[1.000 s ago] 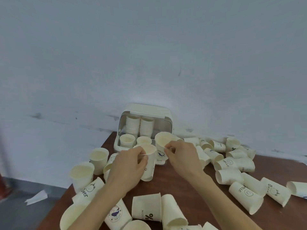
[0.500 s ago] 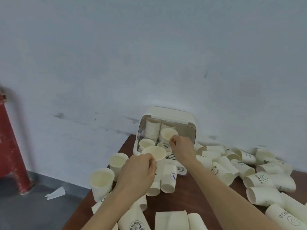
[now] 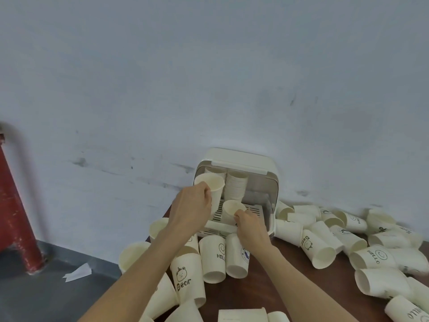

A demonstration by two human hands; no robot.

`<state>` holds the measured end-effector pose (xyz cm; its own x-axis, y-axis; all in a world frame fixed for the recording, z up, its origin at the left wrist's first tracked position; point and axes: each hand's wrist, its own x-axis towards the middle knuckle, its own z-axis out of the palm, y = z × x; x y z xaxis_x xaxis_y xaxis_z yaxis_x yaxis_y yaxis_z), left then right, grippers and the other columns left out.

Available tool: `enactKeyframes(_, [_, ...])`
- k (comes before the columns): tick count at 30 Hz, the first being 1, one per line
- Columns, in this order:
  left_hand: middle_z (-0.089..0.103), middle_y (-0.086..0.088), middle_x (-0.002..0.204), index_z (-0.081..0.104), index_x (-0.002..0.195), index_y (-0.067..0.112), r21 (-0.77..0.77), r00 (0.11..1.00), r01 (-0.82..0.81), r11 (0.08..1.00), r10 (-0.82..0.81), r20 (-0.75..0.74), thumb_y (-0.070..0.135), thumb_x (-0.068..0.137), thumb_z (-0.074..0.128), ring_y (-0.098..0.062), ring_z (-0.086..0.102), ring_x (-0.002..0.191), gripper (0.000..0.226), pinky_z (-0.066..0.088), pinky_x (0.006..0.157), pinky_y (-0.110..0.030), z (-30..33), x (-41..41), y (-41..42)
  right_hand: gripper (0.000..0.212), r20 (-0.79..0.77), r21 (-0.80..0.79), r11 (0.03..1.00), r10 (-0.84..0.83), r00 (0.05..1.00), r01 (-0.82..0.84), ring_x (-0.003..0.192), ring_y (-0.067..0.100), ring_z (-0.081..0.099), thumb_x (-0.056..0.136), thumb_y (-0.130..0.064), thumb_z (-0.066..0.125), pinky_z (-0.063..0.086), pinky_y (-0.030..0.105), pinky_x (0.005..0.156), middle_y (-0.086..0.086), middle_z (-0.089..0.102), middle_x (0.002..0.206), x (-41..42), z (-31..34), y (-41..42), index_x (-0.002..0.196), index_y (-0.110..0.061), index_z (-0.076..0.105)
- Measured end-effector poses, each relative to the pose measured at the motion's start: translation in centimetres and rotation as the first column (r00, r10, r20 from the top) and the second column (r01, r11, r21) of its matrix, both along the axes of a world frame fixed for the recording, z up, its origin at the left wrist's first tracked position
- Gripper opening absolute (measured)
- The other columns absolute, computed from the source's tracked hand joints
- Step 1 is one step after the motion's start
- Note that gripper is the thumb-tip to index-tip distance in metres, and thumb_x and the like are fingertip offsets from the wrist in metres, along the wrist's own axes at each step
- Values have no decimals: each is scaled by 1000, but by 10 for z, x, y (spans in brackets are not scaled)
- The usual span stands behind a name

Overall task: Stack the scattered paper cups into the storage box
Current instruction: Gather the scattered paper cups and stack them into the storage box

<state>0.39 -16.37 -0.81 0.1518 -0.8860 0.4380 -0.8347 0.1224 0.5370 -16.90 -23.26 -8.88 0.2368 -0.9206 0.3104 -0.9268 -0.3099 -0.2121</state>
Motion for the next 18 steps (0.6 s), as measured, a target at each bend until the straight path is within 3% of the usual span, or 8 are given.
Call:
enactKeyframes(6, [68,-8,92,62,99,10,18,1000,-23,1000,23,2,21,99,40,-30,60,86,25,50,74,-42,-15,0,-40,21,-55,-62,998,2,999,-5,91,24,53,90,-3,41,28,28,66,4,55,102,-1,-5,4,106,-11,52])
enactKeyframes(18, [68,-10,101,65,102,15,195,992,-88,977,68,109,22,98,41,-30,61,91,26,49,73,-37,-57,1,-64,21,-76,-151,986,55,996,-66,83,26,55,81,1,50,31,29,62,7,57,94,0,-13,3,99,-8,54])
